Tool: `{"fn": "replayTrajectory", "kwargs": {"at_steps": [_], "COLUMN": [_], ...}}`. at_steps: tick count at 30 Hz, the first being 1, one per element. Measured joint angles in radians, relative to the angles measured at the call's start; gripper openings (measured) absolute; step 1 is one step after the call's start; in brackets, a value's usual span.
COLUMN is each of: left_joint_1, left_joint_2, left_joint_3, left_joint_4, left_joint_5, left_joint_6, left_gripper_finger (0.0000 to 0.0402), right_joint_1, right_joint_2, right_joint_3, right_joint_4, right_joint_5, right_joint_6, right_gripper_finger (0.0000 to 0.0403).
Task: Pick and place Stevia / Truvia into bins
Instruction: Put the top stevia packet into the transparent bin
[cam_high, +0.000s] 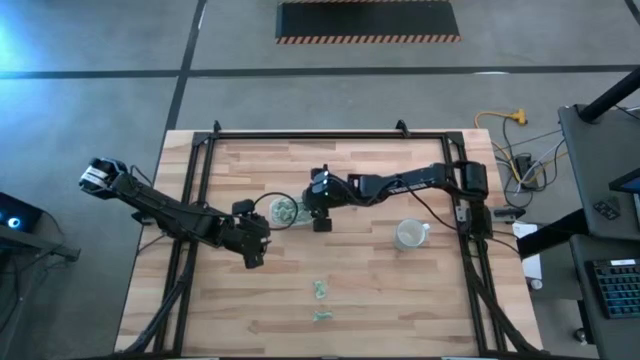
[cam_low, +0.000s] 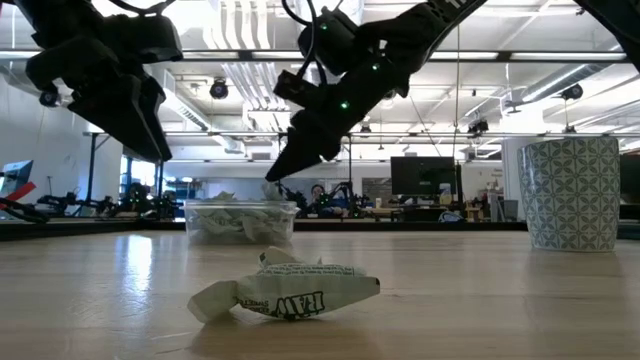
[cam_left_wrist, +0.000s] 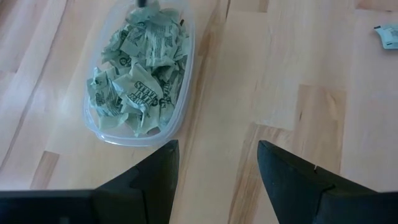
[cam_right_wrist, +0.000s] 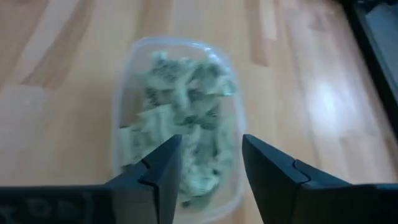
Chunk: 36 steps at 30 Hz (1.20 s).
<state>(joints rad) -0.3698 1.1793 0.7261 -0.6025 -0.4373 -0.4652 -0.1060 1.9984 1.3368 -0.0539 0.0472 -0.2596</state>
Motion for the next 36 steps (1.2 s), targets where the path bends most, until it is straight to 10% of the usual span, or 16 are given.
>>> {"fn": "replayTrajectory", "kwargs": {"at_steps": [36], "left_joint_1": [-0.003], "left_joint_2": [0.000], "left_joint_3": [0.000], "left_joint_4": [0.018], "left_joint_5": [0.002], "left_joint_6": [0.000], "left_gripper_finger": [0.0200], "right_joint_1": [0.003], "right_joint_2": [0.035], "right_joint_3": [0.001], "right_joint_4": [0.019], "right_joint_5": [-0.045], "right_joint_6": [0.022], "right_gripper_finger": [0.0157]}}
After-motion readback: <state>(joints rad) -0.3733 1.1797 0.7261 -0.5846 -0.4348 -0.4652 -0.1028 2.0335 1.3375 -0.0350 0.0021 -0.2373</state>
